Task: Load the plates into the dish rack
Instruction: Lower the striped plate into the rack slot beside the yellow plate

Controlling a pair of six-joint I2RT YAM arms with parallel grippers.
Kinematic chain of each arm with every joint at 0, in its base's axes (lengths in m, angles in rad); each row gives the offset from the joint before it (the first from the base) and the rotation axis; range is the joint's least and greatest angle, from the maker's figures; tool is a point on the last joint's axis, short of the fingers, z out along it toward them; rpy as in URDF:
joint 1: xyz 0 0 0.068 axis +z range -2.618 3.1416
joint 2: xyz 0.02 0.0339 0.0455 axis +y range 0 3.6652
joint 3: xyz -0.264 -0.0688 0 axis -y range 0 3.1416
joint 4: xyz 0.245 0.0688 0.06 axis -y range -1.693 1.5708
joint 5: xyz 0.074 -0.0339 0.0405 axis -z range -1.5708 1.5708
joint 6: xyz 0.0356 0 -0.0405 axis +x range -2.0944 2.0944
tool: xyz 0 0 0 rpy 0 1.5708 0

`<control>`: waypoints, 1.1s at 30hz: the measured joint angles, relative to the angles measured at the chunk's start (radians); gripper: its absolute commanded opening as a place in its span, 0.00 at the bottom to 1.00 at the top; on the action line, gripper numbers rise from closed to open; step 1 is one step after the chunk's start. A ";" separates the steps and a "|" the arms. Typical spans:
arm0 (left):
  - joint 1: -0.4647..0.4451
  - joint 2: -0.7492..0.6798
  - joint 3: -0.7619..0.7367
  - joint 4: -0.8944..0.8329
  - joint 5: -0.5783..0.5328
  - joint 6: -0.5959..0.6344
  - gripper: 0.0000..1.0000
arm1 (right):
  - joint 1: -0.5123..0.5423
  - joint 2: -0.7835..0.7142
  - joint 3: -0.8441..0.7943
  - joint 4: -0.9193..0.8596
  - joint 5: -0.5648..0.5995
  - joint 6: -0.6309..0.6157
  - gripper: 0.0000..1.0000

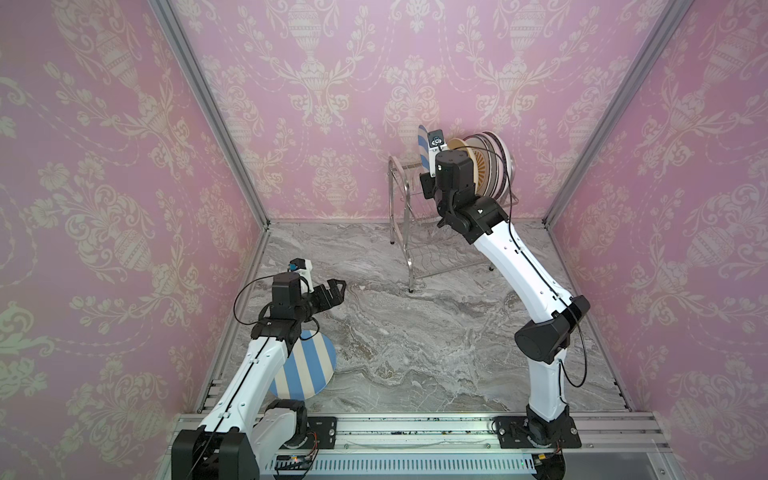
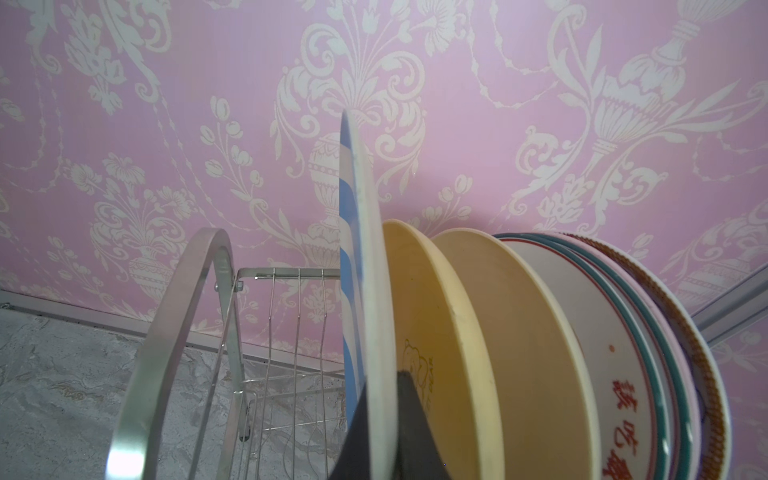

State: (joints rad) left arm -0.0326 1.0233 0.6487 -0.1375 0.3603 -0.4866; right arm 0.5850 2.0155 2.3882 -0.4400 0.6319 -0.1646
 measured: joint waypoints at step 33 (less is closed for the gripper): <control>0.019 0.005 -0.004 0.002 0.023 0.000 0.99 | -0.033 0.045 -0.023 -0.002 -0.048 0.088 0.00</control>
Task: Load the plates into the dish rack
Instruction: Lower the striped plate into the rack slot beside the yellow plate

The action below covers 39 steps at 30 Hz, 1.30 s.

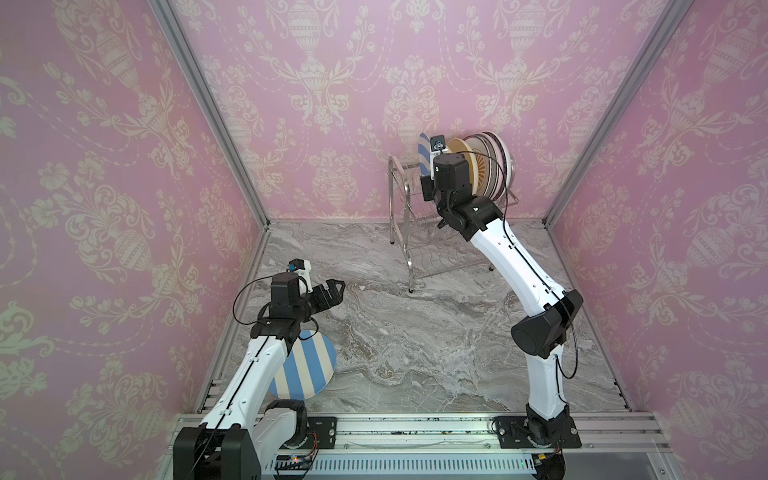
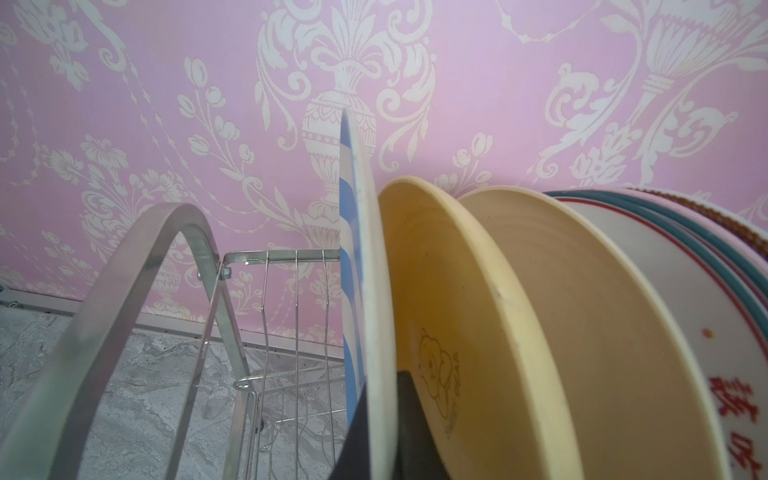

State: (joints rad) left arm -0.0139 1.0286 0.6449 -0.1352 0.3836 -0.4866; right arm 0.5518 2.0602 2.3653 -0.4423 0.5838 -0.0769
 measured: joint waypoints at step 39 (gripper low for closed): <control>0.011 -0.023 -0.022 0.006 0.011 0.000 0.99 | -0.001 -0.047 -0.074 -0.012 -0.048 0.026 0.20</control>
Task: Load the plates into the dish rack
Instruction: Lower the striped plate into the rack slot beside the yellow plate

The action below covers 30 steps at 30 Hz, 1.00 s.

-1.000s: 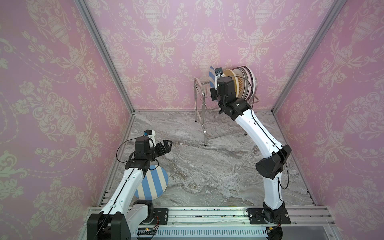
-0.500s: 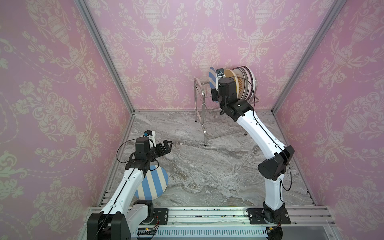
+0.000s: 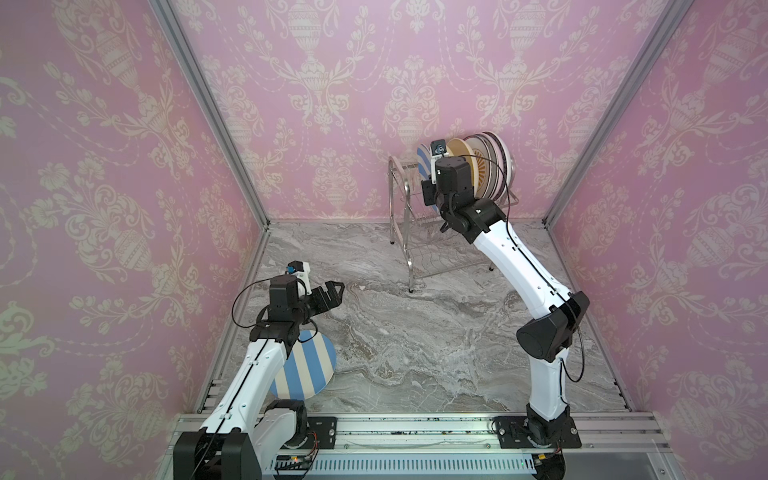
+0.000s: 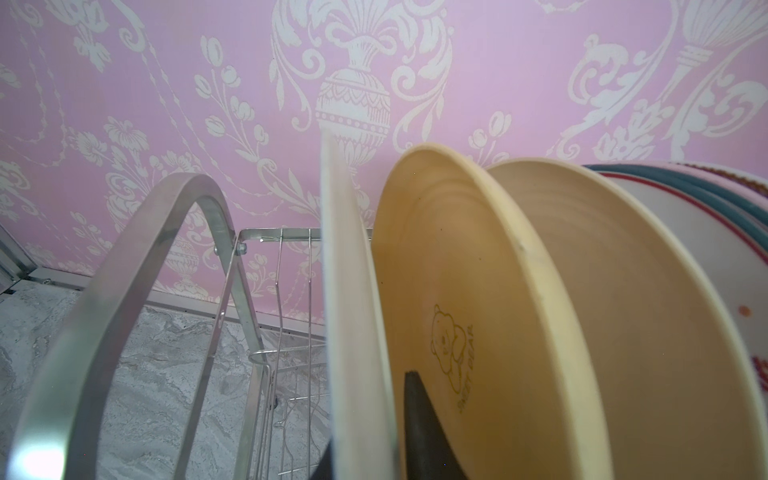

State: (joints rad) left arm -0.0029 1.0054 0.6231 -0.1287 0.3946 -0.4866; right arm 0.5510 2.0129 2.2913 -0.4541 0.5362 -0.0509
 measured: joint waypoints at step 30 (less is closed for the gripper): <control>0.001 -0.003 -0.003 0.000 0.003 0.000 0.99 | 0.000 -0.029 0.044 -0.015 0.035 -0.031 0.30</control>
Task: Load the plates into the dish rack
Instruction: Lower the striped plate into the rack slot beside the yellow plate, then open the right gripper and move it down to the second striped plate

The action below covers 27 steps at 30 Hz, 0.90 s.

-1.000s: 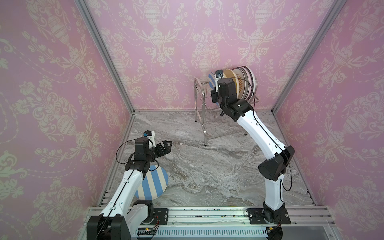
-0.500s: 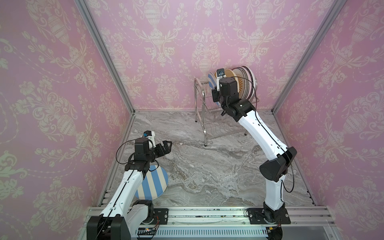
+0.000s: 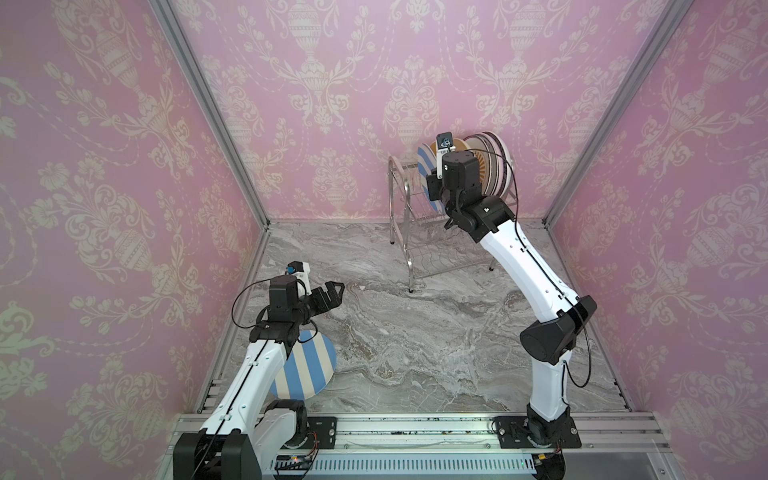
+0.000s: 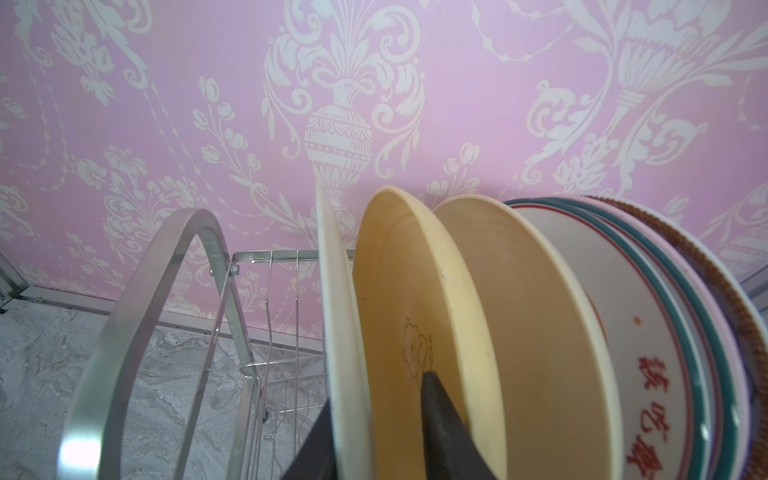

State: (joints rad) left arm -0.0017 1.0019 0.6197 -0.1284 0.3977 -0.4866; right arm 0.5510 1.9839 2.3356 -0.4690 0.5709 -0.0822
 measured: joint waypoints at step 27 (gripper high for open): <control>0.000 -0.034 0.001 -0.025 -0.053 0.007 0.99 | 0.012 -0.030 0.010 -0.050 0.008 -0.026 0.52</control>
State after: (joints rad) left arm -0.0017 0.9680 0.6205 -0.1532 0.3443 -0.4797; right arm 0.5629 1.9537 2.3459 -0.5194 0.5785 -0.1085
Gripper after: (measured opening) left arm 0.994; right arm 0.493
